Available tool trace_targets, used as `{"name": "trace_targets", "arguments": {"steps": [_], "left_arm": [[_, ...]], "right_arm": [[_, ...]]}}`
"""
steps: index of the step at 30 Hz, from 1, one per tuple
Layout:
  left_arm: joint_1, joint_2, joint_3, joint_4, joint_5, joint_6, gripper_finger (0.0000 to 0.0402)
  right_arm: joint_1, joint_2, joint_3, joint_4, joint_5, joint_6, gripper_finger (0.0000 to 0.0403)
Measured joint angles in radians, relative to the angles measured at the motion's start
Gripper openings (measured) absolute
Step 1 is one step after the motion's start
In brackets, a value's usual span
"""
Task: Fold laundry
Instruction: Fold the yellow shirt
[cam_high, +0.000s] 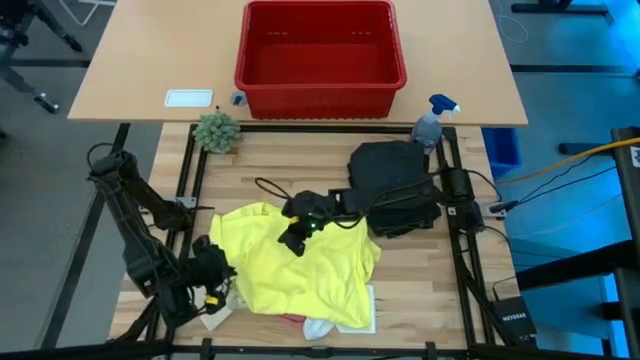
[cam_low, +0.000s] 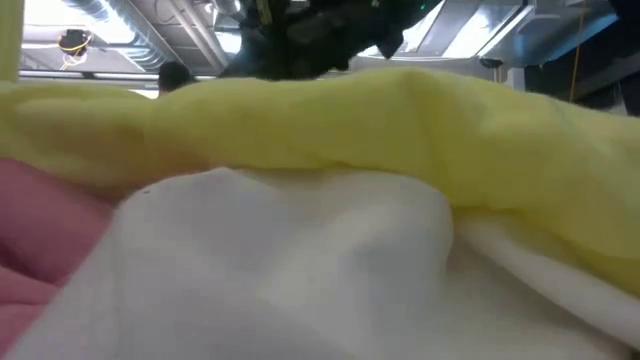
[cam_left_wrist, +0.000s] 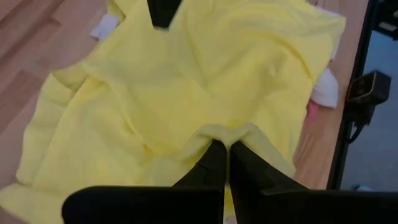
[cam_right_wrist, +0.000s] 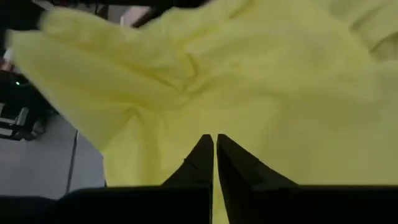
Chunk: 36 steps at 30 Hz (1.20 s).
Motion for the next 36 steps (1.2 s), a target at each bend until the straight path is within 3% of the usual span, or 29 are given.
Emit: {"name": "trace_targets", "arguments": {"steps": [14,22,24,28,31,36], "left_arm": [[0.104,0.0,0.121,-0.007,-0.052,0.257,0.0],[0.258,0.0,0.231,0.075,-0.087,0.572,0.0],[0.317,0.0,0.242,0.206,-0.054,0.723,0.0],[0.441,0.015,0.243,0.474,0.123,0.988,0.0],[0.487,0.024,0.243,0.527,0.153,1.028,0.0],[0.484,0.024,0.243,0.521,0.154,1.031,0.0]], "right_arm": [[0.078,0.067,0.011,0.004,-0.05,0.086,0.0],[0.151,0.106,0.01,0.027,-0.046,0.152,0.0],[0.161,0.108,0.01,0.044,-0.05,0.179,0.0],[0.186,0.079,0.008,0.051,0.011,0.197,0.0],[0.21,0.036,0.007,-0.024,0.025,0.173,0.0],[0.24,-0.015,-0.046,-0.14,0.142,0.16,0.001]]}}
